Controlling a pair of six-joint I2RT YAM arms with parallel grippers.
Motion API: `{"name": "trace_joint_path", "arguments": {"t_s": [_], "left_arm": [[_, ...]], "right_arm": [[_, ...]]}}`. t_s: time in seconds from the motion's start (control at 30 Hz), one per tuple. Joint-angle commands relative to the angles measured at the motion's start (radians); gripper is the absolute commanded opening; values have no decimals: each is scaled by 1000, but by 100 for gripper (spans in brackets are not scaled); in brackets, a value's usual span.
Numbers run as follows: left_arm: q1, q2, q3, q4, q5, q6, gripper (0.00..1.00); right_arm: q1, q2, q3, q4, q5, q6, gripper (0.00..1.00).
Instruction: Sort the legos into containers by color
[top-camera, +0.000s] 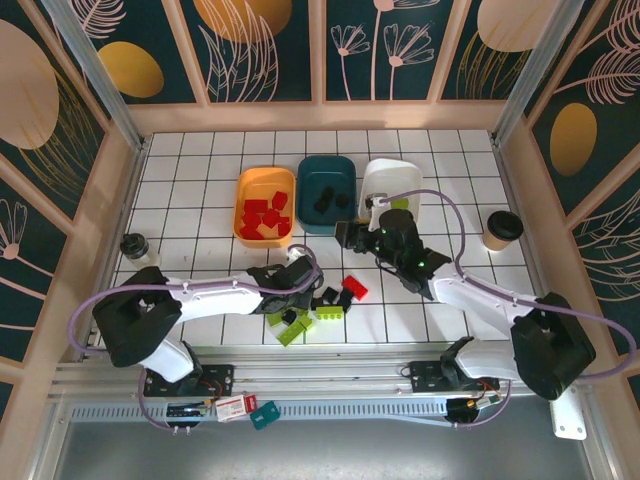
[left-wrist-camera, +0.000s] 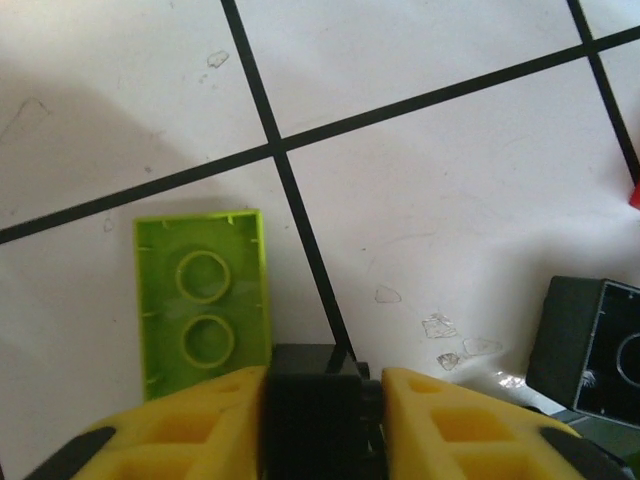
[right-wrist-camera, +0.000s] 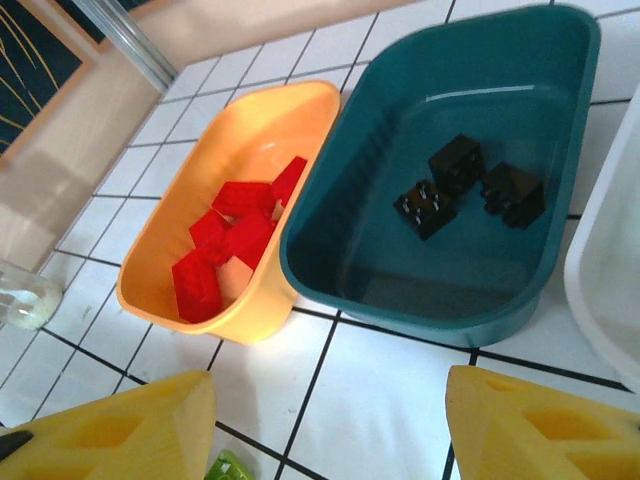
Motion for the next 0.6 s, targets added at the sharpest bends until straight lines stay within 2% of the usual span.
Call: {"name": "trace_joint_path", "arguments": {"t_s": [0.0,0.1,0.27,0.43,0.57], "left_arm": [[-2,12,19,-8,-22,14,25],[-2,-15,18,-7,-33,11,16],[11,-73,88,-52,-100,35,15],[138,-71,204,-6,-35,102,15],[223,57,377,37,26,150,15]], "right_arm": [[-13,-37,-24,-16,32,1,63],[-22,-54,-38,-17,32,4,63],[-30,-82,-65,-15,32,14,63],[-33,-104,-102,-16,32,31,63],[-33,-127,-131,-35,32,40,63]]}}
